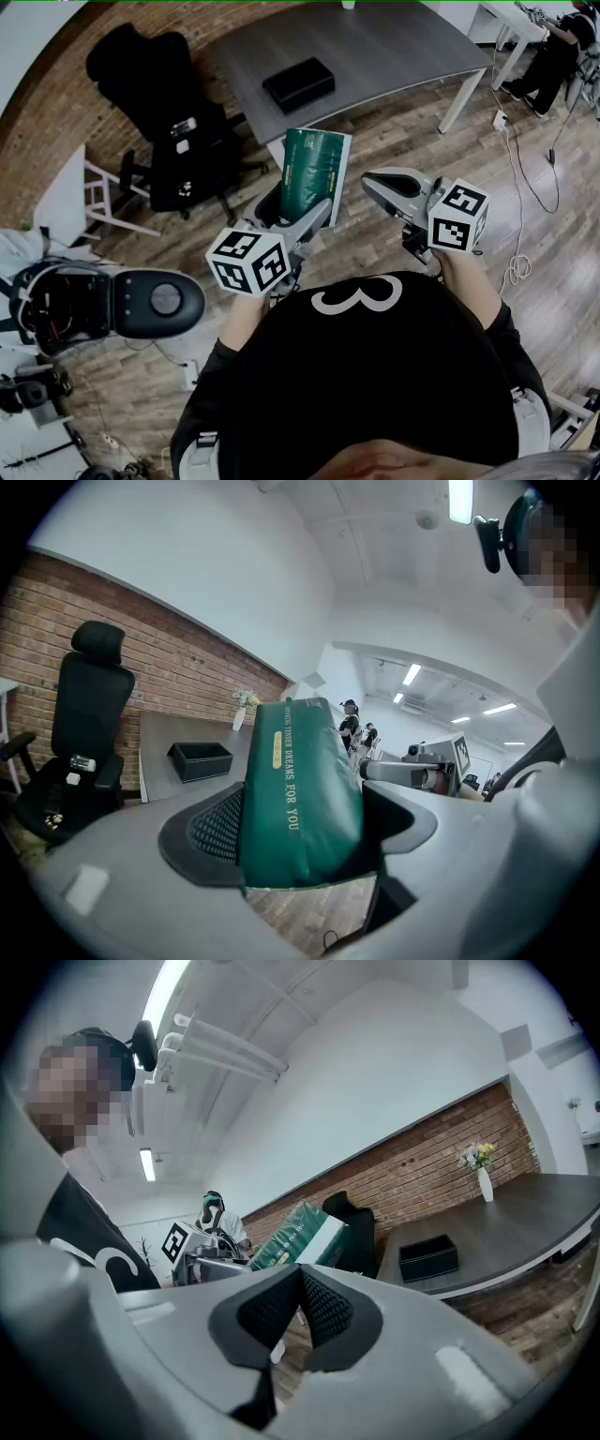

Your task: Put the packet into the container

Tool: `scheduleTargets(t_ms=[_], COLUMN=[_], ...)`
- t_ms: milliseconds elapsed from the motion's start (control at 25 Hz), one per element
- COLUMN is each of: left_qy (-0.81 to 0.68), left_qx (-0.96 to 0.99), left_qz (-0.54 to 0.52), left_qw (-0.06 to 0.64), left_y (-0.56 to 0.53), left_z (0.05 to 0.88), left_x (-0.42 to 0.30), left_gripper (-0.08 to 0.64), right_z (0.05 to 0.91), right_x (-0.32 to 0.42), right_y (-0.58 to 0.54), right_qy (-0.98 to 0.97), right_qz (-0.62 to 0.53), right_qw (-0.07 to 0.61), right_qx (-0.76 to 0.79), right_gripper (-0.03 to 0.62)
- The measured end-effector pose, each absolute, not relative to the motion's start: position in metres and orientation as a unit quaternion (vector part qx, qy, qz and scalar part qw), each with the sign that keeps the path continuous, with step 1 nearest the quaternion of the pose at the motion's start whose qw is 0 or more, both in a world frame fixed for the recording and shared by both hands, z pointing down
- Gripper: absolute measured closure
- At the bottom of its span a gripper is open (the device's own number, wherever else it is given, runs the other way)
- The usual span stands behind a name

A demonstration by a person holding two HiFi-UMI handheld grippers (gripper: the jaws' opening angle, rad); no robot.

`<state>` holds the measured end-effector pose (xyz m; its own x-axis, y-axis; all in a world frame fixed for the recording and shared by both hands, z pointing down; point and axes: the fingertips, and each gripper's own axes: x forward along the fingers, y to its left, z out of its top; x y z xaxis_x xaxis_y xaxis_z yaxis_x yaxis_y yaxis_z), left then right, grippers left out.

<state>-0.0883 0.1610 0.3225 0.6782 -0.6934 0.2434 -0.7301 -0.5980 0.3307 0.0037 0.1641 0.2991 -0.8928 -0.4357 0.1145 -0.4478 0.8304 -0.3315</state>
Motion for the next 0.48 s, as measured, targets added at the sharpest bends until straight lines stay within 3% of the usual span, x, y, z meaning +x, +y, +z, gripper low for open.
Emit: scheduleTargets(t_ms=[480], left_qy=[-0.397], left_qx=[0.893], left_qz=[0.047], left_qw=[0.206], left_y=[0.16], left_z=[0.325], left_x=[-0.103], left_gripper=[0.147], right_z=[0.301], right_x=[-0.005], right_y=[0.159], right_qy=[-0.949], right_qz=[0.193], right_qw=[-0.004], right_qx=[0.25], right_gripper=[0.591])
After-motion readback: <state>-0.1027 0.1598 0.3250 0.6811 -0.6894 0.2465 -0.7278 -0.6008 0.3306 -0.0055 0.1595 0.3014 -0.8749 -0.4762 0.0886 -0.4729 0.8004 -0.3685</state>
